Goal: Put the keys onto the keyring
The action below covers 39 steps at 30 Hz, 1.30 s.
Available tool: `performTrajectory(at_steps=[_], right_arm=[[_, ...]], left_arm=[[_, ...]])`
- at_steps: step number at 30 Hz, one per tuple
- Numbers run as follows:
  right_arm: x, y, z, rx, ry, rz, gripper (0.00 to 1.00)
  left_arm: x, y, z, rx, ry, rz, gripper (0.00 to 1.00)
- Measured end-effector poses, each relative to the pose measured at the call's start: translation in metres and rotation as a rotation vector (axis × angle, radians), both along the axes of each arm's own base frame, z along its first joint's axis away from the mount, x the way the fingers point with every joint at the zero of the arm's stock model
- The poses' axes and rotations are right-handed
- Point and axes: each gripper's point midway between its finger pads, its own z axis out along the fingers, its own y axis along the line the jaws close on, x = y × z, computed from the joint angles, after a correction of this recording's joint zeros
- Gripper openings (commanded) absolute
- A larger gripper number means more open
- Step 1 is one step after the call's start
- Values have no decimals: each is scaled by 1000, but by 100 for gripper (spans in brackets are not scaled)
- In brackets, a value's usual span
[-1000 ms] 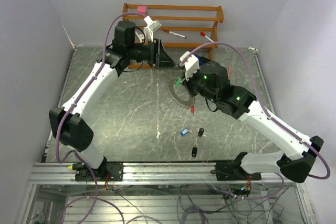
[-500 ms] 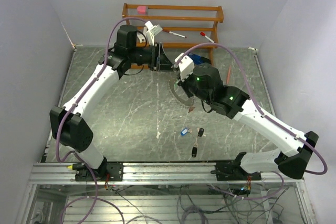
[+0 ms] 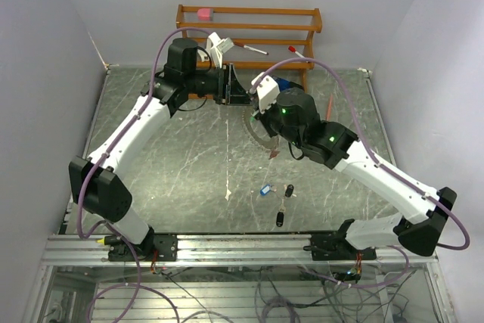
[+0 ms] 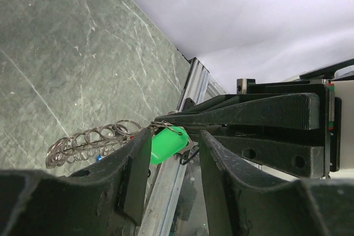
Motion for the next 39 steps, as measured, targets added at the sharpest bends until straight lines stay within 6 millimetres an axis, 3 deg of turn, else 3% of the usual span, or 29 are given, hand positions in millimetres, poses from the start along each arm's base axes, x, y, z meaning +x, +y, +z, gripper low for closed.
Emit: performTrajectory(at_steps=[16,25,32,39], right_arm=[[3,9,0,11,7,8,0],[2,10,1,14,7,9,0],[1,11,1,14,7,14,0],[1,11,2,16,7,14,0]], left_arm=[[5,-3,-7,12,21,15,44],[8,-4,-12,18,29,20,31],[9,-4,-12,20,28,24,8],[10,-4,-12,22,26,29,7]])
